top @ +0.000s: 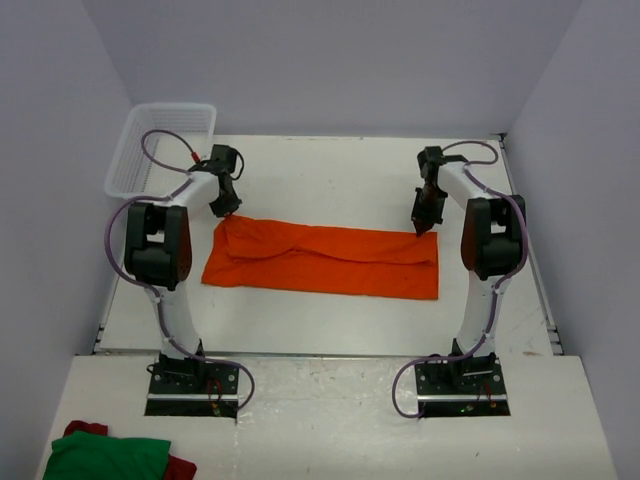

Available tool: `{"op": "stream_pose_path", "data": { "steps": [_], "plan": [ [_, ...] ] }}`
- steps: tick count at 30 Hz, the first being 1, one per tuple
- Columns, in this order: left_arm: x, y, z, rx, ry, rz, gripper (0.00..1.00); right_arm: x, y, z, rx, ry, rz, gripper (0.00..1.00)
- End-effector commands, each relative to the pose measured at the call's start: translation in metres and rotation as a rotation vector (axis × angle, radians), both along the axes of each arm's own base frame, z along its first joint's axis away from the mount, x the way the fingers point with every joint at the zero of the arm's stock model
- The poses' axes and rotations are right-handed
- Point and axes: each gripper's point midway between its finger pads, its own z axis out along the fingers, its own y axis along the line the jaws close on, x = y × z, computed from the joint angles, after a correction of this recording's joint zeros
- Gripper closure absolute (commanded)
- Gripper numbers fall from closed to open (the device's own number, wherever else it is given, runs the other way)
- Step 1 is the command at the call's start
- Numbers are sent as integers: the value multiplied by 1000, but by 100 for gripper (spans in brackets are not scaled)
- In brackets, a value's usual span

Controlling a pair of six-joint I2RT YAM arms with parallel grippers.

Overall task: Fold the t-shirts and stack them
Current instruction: Fold the other side of the tshirt into a rectangle

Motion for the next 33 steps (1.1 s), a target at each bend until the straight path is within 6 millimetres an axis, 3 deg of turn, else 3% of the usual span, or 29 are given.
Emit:
{"op": "stream_pose_path", "data": {
  "steps": [1,3,6,9,11,12,14,15,18,21,26,33],
  "plan": [
    [4,6,15,19,-43,11,64,4,1,10,-2,-59,-5,100],
    [3,12,34,68,-90,31,40,5,2,12,0,-71,-1,100],
    [-7,17,62,144,-132,73,27,5,1,12,-1,-77,1,100],
    [-17,7,89,186,-177,79,23,6,2,12,-2,-82,1,100],
    [-24,-17,105,185,-210,15,25,6,2,12,-4,-88,5,100],
    [-27,-28,108,176,-218,-16,31,7,-4,13,-43,-97,-7,100],
    [-34,-65,114,130,-232,-130,35,7,-5,19,-70,-135,-6,100],
    [-42,-94,108,68,-217,-218,41,10,-4,24,-70,-167,-5,100],
    [-53,-135,100,-36,-200,-359,44,11,-2,52,-53,-258,-8,100],
    [-66,-155,74,-99,-147,-437,41,9,-2,81,-43,-327,-7,100],
    [-68,-159,42,-102,-81,-451,37,3,-1,119,-20,-419,7,100],
    [-64,-161,20,-86,-38,-457,37,1,2,116,-4,-405,12,100]
  ]
}}
